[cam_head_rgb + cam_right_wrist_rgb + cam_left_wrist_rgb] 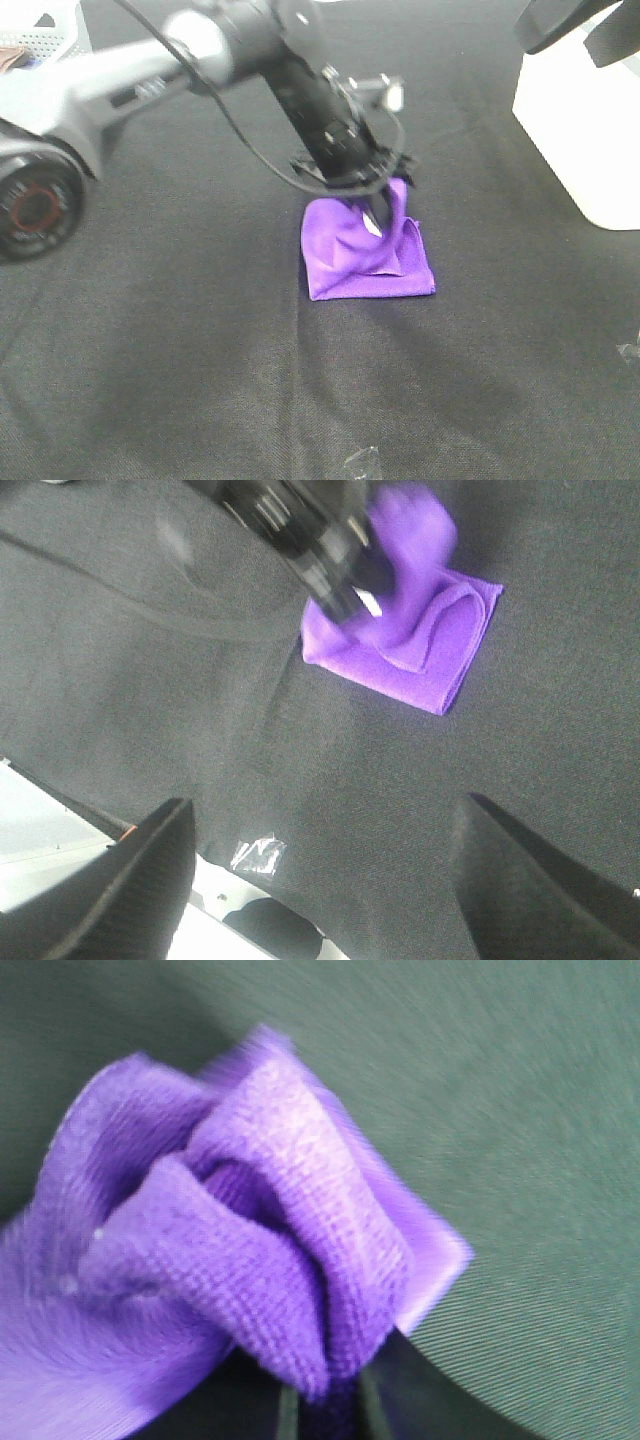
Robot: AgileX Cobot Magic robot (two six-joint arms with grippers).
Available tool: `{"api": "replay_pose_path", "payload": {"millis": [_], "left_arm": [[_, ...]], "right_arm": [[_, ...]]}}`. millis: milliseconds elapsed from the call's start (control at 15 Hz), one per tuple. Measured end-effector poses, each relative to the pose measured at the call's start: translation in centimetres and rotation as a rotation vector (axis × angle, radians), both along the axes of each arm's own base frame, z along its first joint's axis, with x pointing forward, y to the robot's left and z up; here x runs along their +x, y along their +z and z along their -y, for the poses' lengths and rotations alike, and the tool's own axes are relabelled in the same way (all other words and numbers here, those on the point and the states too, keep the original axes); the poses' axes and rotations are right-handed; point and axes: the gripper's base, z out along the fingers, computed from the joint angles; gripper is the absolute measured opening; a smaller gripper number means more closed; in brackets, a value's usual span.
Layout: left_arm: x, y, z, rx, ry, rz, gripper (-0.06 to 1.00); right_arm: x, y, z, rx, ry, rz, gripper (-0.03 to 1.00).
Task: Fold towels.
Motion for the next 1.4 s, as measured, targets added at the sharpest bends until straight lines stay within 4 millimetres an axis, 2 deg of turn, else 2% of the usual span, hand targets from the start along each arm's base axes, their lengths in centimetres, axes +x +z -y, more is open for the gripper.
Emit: {"api": "replay_pose_path", "payload": {"millis": [67,133,200,333,533,667,933,1067,1200,1400], "left_arm": [[-0.6,-0.4,0.7,0.004,-0.003,-0.016,0.1],[-1.2,-0.4,1.5,-0.005,-0.01,-0.031,0.19],[-1.9,-0.3,2.4,-0.029,-0.02,-0.045,0.34],[-2.8,1.0,4.7,-0.137,0.003,-0.035,0.7],[-2.8,3.6,5.7,-0.236,0.003,0.001,0.76],[-2.7,4.9,5.1,-0.213,-0.027,0.024,0.76],[0.2,6.1,1.6,-0.118,0.057,0.129,0.76],[2.0,7.9,-1.5,-0.058,0.118,0.213,0.76],[3.7,10.6,-5.3,0.043,0.186,0.339,0.76],[3.9,13.8,-10.4,0.215,0.272,0.427,0.76]], "right_arm": [[0.0,0.0,0.0,0.0,0.0,0.0,0.68],[0.0,0.0,0.0,0.0,0.0,0.0,0.68],[-0.1,0.1,0.0,0.001,0.0,0.003,0.68],[-0.3,0.3,0.1,0.002,0.0,0.01,0.68],[-0.9,0.9,0.2,0.007,0.0,0.031,0.68],[-1.3,1.2,0.3,0.01,0.0,0.046,0.68],[-2.1,1.5,0.5,0.007,-0.001,0.063,0.68],[-3.2,1.6,1.1,-0.023,-0.018,0.079,0.68],[-4.5,2.2,1.8,-0.043,-0.057,0.109,0.68],[-6.6,3.3,2.4,-0.034,-0.091,0.162,0.68]]}}
